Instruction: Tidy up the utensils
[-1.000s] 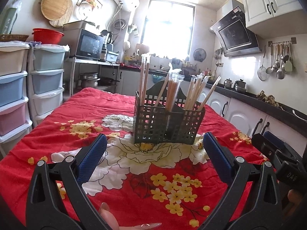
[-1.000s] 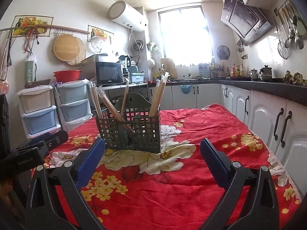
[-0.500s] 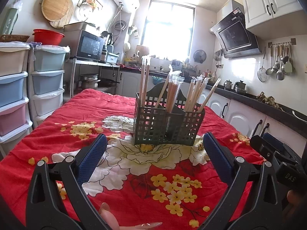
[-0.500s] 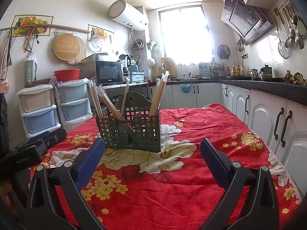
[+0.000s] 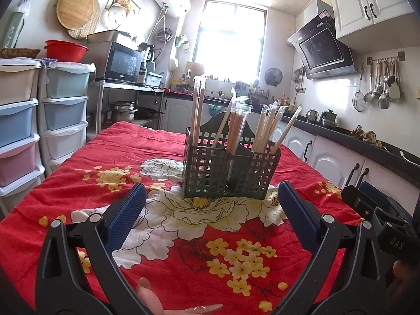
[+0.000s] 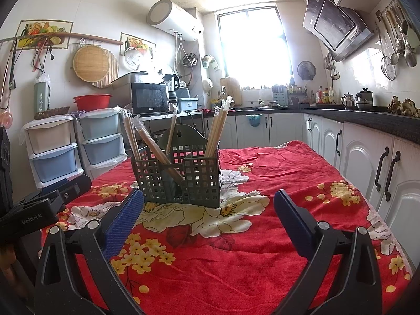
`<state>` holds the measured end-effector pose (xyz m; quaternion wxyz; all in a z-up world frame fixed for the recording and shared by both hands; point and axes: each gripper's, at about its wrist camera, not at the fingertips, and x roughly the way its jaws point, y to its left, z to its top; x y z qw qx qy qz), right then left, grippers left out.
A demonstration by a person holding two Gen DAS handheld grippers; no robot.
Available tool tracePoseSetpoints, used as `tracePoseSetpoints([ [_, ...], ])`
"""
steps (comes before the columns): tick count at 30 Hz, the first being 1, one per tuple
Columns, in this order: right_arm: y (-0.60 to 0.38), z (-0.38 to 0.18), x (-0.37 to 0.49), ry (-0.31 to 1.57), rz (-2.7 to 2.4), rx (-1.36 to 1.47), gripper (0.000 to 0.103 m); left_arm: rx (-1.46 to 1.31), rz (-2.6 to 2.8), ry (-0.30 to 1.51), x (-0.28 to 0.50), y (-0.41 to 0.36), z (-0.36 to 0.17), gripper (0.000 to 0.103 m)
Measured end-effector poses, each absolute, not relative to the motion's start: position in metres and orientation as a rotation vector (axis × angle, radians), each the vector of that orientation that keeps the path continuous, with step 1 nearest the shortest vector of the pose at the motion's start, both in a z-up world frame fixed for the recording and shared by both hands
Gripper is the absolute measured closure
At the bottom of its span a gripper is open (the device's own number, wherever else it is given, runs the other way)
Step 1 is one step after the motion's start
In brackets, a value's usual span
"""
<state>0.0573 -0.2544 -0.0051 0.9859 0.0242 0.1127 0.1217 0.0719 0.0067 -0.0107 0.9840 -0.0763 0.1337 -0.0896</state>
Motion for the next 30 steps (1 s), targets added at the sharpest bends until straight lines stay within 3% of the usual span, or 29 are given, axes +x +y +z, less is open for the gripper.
tracePoseSetpoints([
  [30, -0.2609, -0.0082, 0.0644, 0.277, 0.206, 0.070, 0.006, -0.159, -0.176, 0.303, 0.0798, 0.0094, -0.0118, 0.011],
])
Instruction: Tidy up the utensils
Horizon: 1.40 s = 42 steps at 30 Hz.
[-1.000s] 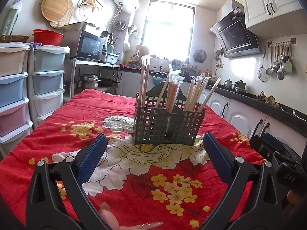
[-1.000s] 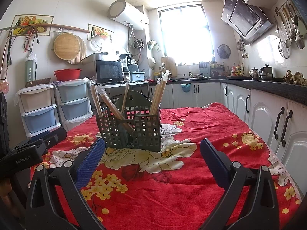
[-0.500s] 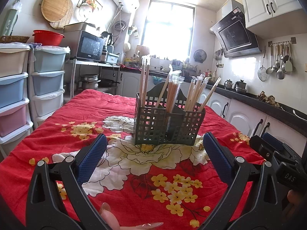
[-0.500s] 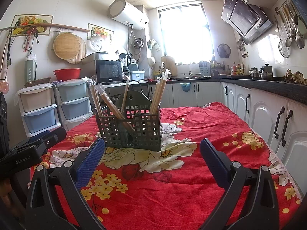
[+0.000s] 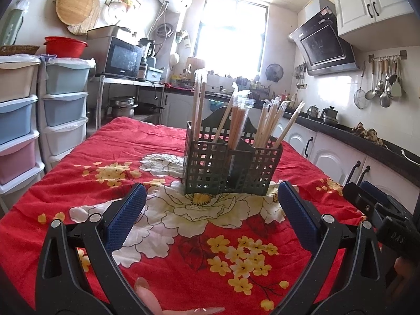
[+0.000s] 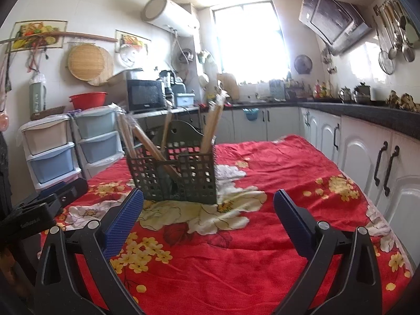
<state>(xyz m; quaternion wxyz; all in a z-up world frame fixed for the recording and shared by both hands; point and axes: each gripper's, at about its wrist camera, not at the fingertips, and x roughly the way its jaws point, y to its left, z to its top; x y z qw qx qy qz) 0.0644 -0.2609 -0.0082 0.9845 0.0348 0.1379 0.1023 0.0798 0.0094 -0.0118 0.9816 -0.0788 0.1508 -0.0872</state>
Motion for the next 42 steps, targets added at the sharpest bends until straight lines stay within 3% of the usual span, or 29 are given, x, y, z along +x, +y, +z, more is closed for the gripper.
tracePoseSetpoints([
  [8, -0.307, 0.008, 0.103, 0.404, 0.059, 0.100, 0.006, -0.209, -0.101, 0.431, 0.097, 0.040, 0.001, 0.011],
  [12, -0.346, 0.002, 0.166, 0.639, -0.040, 0.063, 0.006, -0.145, -0.004, 0.532, 0.135, 0.072, 0.013, 0.011],
  [16, -0.379, -0.032, 0.218, 0.807, -0.121, 0.076, 0.006, -0.144, 0.177, 0.785, 0.210, 0.113, -0.022, 0.011],
  [20, -0.394, -0.071, 0.237, 0.934, -0.148, 0.136, 0.006, -0.176, 0.330, 0.923, 0.243, 0.148, -0.077, 0.011],
  [42, -0.386, -0.083, 0.232, 0.931, -0.170, 0.067, 0.006, -0.161, 0.357, 0.946, 0.237, 0.150, -0.082, 0.010],
])
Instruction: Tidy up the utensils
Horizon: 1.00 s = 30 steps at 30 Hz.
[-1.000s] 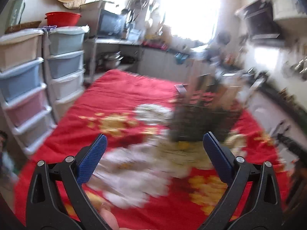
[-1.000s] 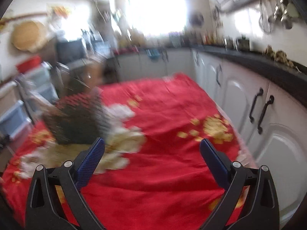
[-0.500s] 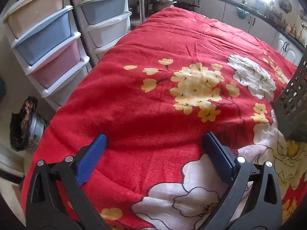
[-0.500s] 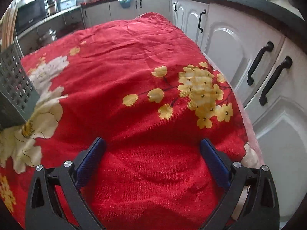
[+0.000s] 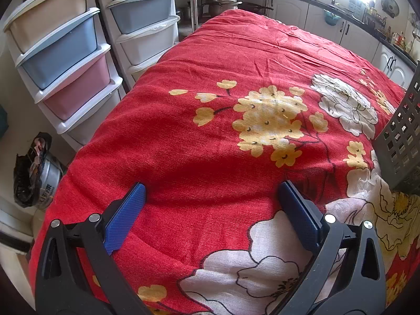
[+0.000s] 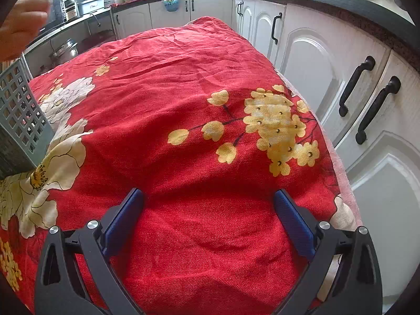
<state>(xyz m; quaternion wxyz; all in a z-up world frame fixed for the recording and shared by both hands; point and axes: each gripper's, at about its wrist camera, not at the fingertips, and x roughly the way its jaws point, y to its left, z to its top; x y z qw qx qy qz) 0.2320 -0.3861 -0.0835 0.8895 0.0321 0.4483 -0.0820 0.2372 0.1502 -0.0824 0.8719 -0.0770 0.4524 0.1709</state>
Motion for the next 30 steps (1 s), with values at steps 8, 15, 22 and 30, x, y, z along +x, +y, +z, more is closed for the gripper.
tracePoseSetpoints([
  [8, -0.3859, -0.0835, 0.2321, 0.931, -0.170, 0.066, 0.006, -0.161, 0.357, 0.946, 0.2379, 0.1498, -0.0826, 0.010],
  [15, -0.3861, -0.0836, 0.2312, 0.931, -0.171, 0.066, 0.006, -0.161, 0.357, 0.946, 0.2374, 0.1502, -0.0826, 0.010],
  [22, -0.3865, -0.0837, 0.2301, 0.931, -0.171, 0.066, 0.006, -0.161, 0.357, 0.945, 0.2381, 0.1496, -0.0829, 0.010],
  [30, -0.3861, -0.0835, 0.2315, 0.931, -0.171, 0.066, 0.006, -0.161, 0.357, 0.945, 0.2375, 0.1501, -0.0830, 0.010],
])
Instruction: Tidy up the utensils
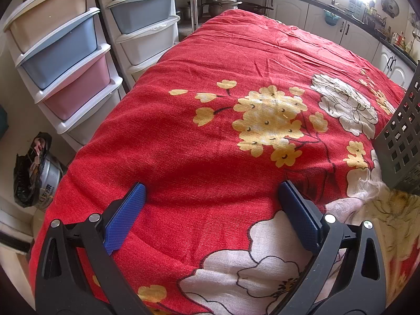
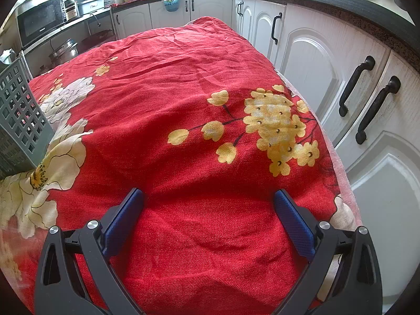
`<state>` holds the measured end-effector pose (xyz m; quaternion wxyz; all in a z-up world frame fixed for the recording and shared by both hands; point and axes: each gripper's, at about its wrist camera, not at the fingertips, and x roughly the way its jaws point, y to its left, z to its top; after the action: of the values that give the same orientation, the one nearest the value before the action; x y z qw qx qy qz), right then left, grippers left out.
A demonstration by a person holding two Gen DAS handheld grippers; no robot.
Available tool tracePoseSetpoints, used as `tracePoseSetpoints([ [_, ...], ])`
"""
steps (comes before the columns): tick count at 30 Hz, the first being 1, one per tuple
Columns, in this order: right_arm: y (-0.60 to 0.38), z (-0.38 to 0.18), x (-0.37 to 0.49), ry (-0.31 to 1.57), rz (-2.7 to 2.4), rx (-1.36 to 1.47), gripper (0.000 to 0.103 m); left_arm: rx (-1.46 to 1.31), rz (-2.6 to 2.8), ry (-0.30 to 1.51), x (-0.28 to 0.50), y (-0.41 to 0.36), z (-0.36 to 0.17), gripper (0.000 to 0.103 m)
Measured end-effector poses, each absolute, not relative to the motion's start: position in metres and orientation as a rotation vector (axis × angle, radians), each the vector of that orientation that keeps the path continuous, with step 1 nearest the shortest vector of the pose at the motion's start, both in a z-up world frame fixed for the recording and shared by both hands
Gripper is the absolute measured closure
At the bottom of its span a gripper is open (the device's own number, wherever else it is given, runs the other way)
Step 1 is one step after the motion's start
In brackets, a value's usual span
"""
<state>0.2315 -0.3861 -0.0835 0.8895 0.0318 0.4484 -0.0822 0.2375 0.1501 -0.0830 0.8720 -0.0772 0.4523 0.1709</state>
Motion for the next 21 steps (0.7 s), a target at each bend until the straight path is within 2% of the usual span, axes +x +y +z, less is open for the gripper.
tracePoseSetpoints([
  [21, -0.3864, -0.0837, 0.2292, 0.932, -0.171, 0.066, 0.006, -0.161, 0.357, 0.945, 0.2373, 0.1502, -0.0830, 0.010],
])
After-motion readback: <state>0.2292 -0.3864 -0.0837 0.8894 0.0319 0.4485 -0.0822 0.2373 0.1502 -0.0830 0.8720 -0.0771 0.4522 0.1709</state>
